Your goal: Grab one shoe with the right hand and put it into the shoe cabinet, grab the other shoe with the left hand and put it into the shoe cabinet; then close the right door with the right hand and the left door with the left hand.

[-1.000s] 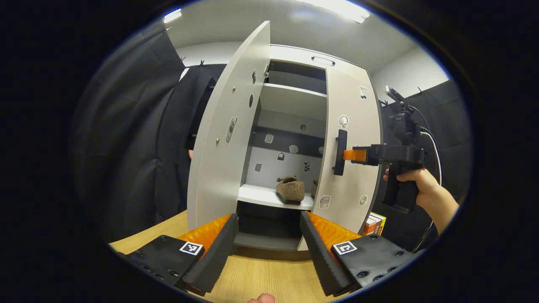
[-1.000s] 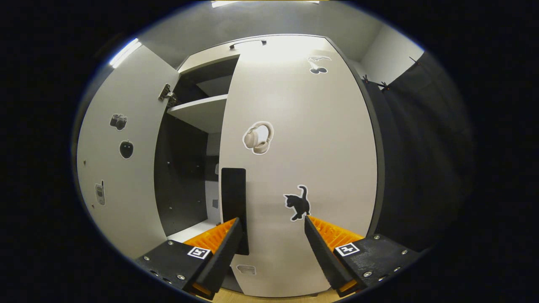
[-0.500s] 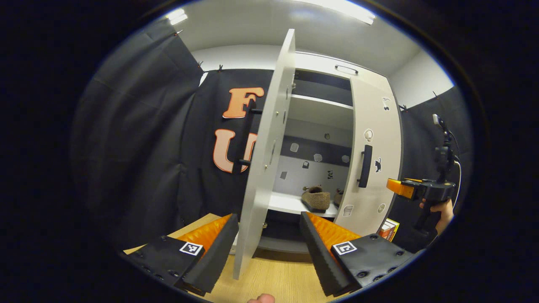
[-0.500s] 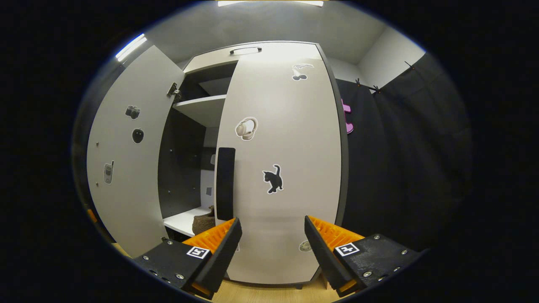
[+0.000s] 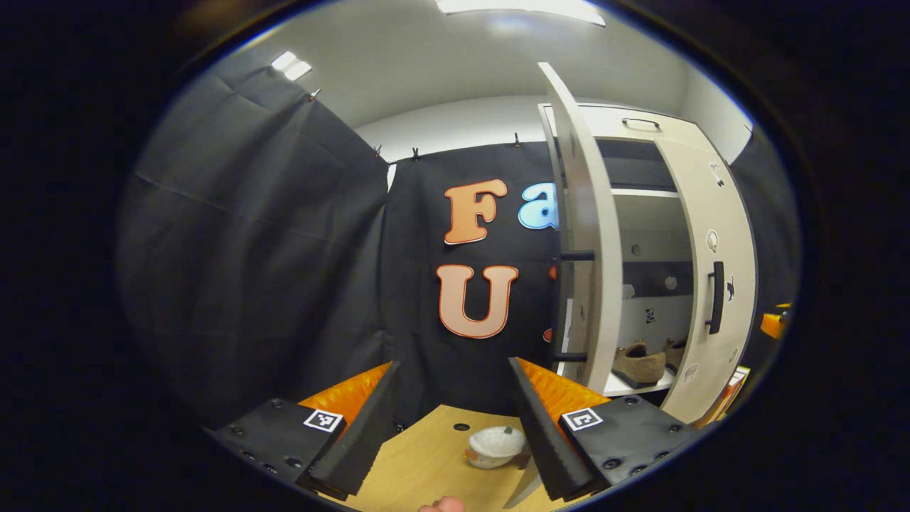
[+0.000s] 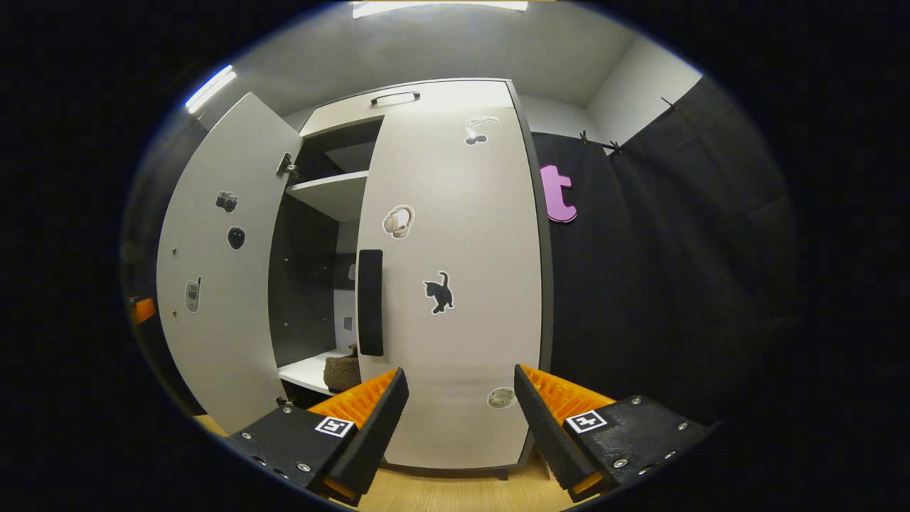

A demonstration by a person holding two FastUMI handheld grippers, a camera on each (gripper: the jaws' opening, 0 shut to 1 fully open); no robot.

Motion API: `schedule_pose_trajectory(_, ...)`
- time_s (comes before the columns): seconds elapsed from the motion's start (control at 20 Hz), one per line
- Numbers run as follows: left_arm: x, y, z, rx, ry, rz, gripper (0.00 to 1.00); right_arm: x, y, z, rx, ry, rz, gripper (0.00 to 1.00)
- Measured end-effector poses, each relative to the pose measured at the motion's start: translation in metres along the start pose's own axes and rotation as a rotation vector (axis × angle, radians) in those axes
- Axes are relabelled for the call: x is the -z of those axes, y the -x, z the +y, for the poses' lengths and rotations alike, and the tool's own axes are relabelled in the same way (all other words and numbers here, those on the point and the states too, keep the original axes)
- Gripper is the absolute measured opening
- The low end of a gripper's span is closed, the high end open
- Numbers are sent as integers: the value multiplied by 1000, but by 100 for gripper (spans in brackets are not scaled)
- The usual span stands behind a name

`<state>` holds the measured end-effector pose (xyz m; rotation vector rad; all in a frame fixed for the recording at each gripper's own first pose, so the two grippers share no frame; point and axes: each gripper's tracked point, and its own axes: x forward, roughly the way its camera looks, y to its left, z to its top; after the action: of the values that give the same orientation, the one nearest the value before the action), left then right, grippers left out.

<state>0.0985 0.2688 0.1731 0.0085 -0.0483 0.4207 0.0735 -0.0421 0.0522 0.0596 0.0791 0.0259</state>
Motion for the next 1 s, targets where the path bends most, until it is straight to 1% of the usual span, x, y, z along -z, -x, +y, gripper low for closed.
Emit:
schedule_pose_trajectory(0.05, -3, -12, 5, 2, 28, 1, 99, 1, 1, -3, 5, -4, 2, 93)
schedule_pose_trajectory(0.1, -8, -22, 9, -2, 43, -7, 93, 1, 3, -6, 13, -9, 2, 93)
schedule_pose_trajectory(0.15, -10, -32, 10, -2, 53, -11, 96, 2, 4, -10, 21, -14, 3, 92)
schedule_pose_trajectory(0.35, -20, -51, 0, 37, 70, -21, 96, 2, 6, -19, 44, -20, 5, 92)
schedule_pose_trajectory(0.55, -22, -49, -17, 72, 44, -36, 96, 1, 7, -24, 54, -22, 1, 92)
schedule_pose_trajectory(0.6, -22, -47, -22, 79, 39, -40, 93, 2, 8, -25, 54, -22, 2, 92)
schedule_pose_trajectory(0.65, -24, -48, -22, 68, 30, -53, 96, 1, 8, -26, 56, -21, 2, 92)
schedule_pose_trajectory(0.7, -24, -50, -22, 60, 25, -59, 95, 2, 9, -28, 57, -19, 0, 92)
schedule_pose_trajectory(0.8, -24, -45, -21, 29, 54, -64, 96, 1, 10, -31, 57, -18, -5, 92)
schedule_pose_trajectory(0.85, -24, -43, -23, 25, 61, -70, 92, 0, 11, -32, 55, -19, -8, 92)
schedule_pose_trajectory(0.95, -23, -35, -36, 42, 63, -70, 99, 2, 10, -31, 48, -26, -5, 92)
schedule_pose_trajectory(1.0, -22, -30, -45, 60, 66, -63, 96, 2, 11, -31, 42, -30, -3, 93)
